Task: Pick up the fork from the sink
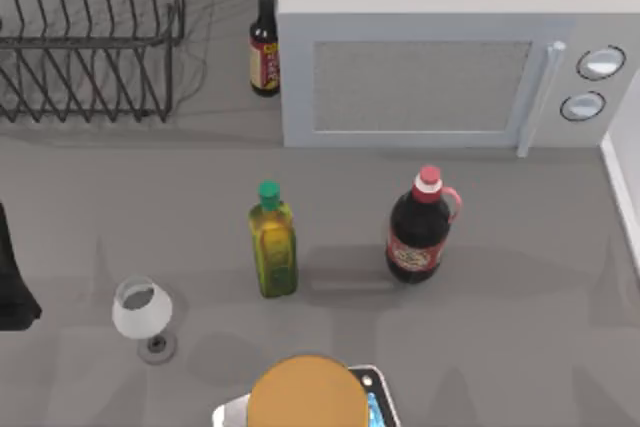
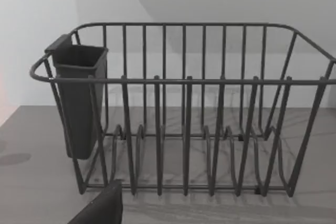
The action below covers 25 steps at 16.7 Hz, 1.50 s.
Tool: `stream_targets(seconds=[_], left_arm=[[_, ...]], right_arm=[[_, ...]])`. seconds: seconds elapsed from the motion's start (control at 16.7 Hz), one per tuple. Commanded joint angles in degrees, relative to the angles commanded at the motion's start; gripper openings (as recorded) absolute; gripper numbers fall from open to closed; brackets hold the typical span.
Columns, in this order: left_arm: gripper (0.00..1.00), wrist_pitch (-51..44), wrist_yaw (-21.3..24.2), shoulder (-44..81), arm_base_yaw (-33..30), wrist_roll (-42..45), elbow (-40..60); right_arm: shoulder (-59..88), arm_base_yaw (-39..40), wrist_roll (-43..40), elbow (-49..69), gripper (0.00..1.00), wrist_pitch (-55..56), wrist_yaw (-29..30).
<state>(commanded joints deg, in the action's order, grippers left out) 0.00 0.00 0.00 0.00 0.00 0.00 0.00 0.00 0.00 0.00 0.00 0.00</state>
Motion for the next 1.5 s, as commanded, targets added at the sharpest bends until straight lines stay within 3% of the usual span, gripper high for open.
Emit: stream_targets(seconds=[0.24, 0.54, 1.5], left_arm=[[1.00, 0.00, 0.00, 0.00, 0.00, 0.00, 0.00], [1.00, 0.00, 0.00, 0.00, 0.00, 0.00, 0.00], [1.00, 0.00, 0.00, 0.00, 0.00, 0.00, 0.00]], right_arm=[[3.12, -0.38, -0.34, 2.96, 1.00, -1.72, 0.01], [18.67, -2.31, -2.06, 17.70, 1.00, -10.27, 0.07], [108.95, -13.29, -12.16, 102.37, 1.00, -59.37, 0.37]])
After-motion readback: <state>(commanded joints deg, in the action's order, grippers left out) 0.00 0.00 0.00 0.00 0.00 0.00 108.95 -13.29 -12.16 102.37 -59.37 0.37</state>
